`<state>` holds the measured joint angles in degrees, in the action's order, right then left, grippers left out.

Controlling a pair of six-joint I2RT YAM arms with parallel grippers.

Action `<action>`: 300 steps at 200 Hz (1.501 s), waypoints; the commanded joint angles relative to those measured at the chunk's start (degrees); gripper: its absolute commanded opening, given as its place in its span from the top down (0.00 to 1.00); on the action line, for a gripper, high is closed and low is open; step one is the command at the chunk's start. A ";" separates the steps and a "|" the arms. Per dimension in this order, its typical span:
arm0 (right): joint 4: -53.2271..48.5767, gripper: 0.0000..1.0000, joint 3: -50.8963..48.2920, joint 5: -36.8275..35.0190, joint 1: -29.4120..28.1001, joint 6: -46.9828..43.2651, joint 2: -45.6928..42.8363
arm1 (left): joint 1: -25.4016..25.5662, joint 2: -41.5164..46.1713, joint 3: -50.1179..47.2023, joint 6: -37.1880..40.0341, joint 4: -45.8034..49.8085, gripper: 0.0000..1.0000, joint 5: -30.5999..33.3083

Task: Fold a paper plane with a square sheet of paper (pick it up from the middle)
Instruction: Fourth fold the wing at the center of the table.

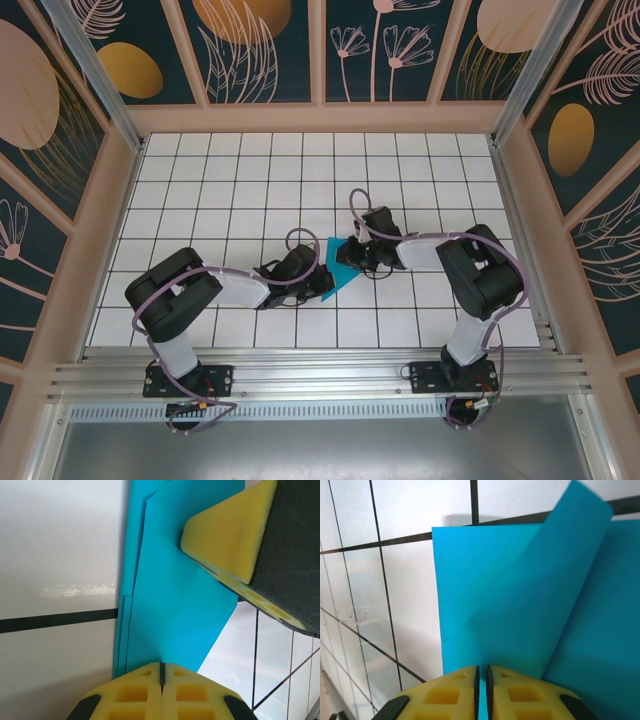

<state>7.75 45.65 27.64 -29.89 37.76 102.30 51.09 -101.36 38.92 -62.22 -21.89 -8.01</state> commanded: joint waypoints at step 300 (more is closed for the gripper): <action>-12.95 0.79 19.40 -2.04 12.63 -12.37 3.81 | 1.06 -0.99 -5.78 5.93 19.84 1.00 3.09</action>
<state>-3.62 66.61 25.32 -16.21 27.24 112.18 51.62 -100.33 37.85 -59.77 -22.04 -6.59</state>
